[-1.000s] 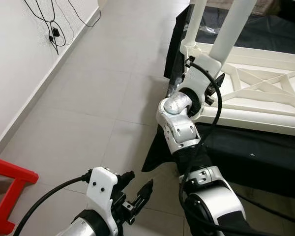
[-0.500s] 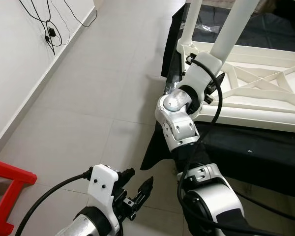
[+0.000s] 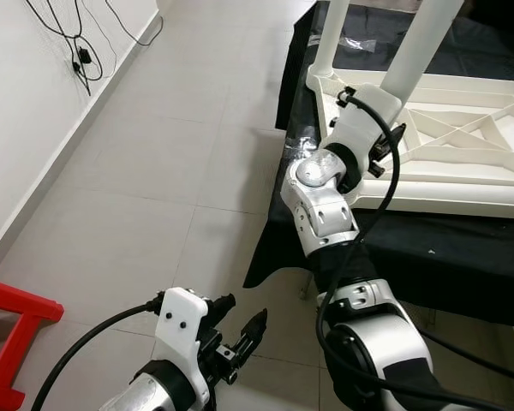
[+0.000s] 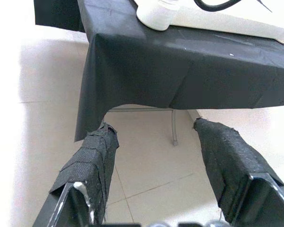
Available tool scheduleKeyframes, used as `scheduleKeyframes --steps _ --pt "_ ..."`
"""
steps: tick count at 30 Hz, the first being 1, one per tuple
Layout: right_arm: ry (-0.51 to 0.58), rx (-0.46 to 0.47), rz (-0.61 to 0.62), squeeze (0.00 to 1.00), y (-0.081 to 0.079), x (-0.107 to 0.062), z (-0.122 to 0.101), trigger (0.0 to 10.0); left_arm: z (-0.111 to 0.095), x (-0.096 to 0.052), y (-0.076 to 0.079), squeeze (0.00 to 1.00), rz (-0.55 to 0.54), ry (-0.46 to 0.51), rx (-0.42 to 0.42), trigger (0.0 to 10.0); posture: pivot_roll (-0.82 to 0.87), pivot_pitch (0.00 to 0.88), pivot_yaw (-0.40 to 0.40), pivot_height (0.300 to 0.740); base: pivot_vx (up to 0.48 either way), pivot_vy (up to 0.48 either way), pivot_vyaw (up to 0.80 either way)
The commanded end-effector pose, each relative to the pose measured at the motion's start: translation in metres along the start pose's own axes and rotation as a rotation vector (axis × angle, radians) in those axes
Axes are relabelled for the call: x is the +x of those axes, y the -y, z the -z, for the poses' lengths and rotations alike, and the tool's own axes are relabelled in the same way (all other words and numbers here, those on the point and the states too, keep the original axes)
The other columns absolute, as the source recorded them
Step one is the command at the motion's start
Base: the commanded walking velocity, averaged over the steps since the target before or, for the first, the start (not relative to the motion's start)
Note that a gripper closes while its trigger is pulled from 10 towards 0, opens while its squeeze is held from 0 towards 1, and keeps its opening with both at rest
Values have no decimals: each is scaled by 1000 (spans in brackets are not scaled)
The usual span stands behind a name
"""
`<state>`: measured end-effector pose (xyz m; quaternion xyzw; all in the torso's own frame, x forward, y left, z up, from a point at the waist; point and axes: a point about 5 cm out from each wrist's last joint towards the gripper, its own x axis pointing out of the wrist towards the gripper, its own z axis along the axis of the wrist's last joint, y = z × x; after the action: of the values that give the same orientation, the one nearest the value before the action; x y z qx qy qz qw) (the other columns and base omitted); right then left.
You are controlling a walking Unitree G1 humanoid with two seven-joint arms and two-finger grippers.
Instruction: Building children table
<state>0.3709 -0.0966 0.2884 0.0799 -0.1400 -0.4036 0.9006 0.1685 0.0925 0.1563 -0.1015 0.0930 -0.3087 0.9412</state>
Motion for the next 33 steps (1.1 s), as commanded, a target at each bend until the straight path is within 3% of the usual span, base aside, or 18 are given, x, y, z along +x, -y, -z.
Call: scheduleKeyframes --steps 1,3,7,13,21,27,28,29,30,31,32,33 --pt "-52 -42 25 0 7 1 15 10000 3 -2 0 0 -2 -11 -6 10000 158 272 -53 740 0 0 0" --pt "-61 -43 22 0 7 1 17 10000 3 -2 0 0 -2 -11 -5 10000 158 272 -53 740 0 0 0" --pt "-20 28 3 0 -3 10 -11 10000 4 -2 0 0 3 -12 -4 10000 156 263 -54 740 0 0 0" --pt "9 69 2 0 -5 18 -29 10000 5 -1 1 0 4 -11 -4 10000 155 260 -57 740 0 0 0" --pt "17 93 -3 0 -5 22 -36 10000 5 -1 2 0 7 -11 -5 10000 154 259 -55 740 0 0 0" --pt "-7 155 -104 0 -9 20 -33 10000 5 1 2 0 8 -11 -6 10000 157 258 -53 740 0 0 0" --pt "-42 252 -273 0 -16 16 -36 10000 5 2 0 0 4 -10 -6 10000 159 250 -49 740 0 0 0" --pt "-42 252 -273 0 -16 16 -36 10000 5 2 0 0 4 -10 -6 10000 159 250 -49 740 0 0 0" --pt "-83 354 -463 0 -23 10 -38 10000 4 3 -1 0 2 -9 -5 10000 156 249 -47 740 0 0 0" --pt "-45 436 -627 0 -26 4 -46 10000 4 3 -2 0 1 -10 -4 10000 155 248 -46 740 0 0 0" --pt "-45 436 -627 0 -26 4 -46 10000 4 3 -2 0 1 -10 -4 10000 155 248 -46 740 0 0 0" --pt "-33 494 -764 0 -24 -1 -48 10000 4 5 -4 0 0 -9 3 10000 153 240 -40 740 0 0 0"
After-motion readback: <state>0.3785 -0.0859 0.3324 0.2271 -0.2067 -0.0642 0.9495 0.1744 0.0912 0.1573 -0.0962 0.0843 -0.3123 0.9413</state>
